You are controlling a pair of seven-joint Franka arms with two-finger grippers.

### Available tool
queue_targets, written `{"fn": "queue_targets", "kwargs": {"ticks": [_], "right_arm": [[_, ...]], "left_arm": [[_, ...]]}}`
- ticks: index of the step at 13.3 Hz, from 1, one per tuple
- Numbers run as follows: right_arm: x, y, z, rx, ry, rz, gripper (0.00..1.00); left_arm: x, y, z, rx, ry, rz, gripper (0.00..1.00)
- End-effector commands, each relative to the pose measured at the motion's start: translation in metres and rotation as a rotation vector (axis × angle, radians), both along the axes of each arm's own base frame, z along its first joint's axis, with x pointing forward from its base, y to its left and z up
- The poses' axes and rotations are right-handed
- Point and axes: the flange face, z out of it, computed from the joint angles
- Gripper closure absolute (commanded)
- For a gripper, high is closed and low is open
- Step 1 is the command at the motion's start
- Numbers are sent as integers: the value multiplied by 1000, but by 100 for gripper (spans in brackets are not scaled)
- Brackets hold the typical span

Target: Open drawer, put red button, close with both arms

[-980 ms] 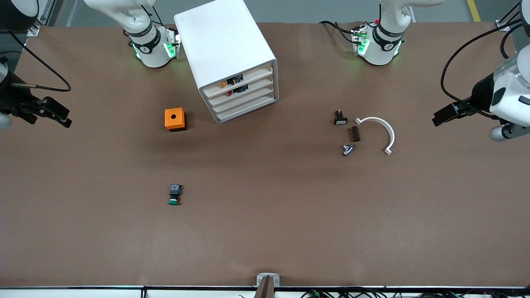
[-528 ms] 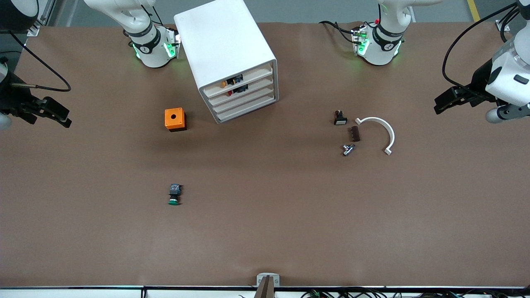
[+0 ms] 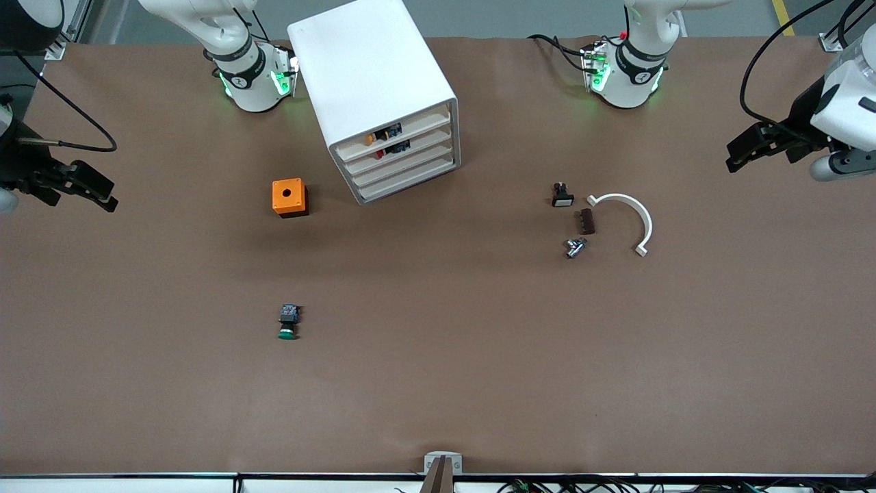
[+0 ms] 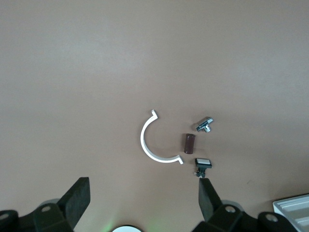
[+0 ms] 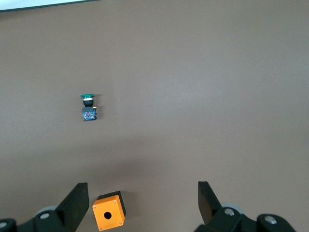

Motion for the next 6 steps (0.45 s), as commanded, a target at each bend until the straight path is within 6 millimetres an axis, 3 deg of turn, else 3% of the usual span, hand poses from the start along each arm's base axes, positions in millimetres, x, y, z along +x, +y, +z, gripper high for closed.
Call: {"fn": "queue_targets", "kwargs": {"ticks": [1,6], "right_arm": [[-5,-4,4,-1,-14,4,0],[-5,-4,3,-1,-12,4,0]], "left_arm": [[-12,1,3,22,5,-21,1],[-5,-7,8,19,-6,-32,1]]}}
